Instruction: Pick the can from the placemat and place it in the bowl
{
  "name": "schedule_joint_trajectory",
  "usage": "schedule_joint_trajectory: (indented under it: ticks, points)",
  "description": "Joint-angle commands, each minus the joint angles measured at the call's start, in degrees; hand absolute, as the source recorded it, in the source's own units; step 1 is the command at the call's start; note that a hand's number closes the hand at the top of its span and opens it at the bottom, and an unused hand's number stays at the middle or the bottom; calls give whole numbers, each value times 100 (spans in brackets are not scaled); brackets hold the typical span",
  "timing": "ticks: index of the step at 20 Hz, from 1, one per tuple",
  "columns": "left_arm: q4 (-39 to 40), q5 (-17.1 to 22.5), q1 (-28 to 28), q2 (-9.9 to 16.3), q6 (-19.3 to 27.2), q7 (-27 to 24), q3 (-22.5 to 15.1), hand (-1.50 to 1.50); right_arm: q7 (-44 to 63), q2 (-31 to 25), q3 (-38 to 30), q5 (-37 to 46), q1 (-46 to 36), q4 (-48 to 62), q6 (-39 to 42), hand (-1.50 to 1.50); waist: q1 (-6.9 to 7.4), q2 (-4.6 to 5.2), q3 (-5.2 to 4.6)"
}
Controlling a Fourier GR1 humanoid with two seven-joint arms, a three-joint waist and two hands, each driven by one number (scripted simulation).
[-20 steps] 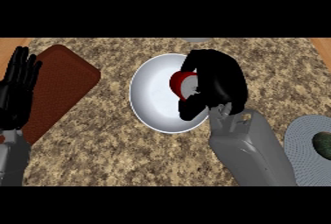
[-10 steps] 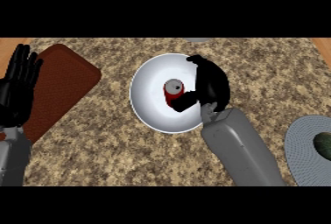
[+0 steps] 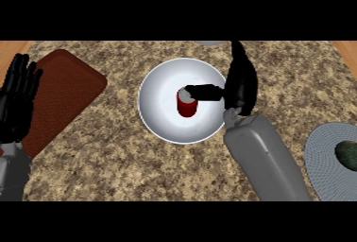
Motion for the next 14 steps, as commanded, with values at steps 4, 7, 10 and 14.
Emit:
schedule_joint_trajectory:
  ticks: [4, 7, 10, 14]
  points:
    - [-198, 27, 236, -28, -11, 32, 45, 0, 266, -293, -472, 284, 782, -1172, -487, -150, -107, -42, -2]
    - [-224, -197, 18, -90, 311, 267, -47, 0, 22, -827, -900, -409, 1378, -2066, -122, -150, -167, -47, 4]
    - [-219, -102, 82, -96, 104, 224, -90, 0, -499, -1025, -1064, -965, 2259, -2793, -154, -150, -151, -35, 4]
    - [-808, -148, 344, -276, 309, 368, -162, 0, -1436, -1327, -1664, -2077, 3152, -3128, -74, -150, -95, -32, 7]
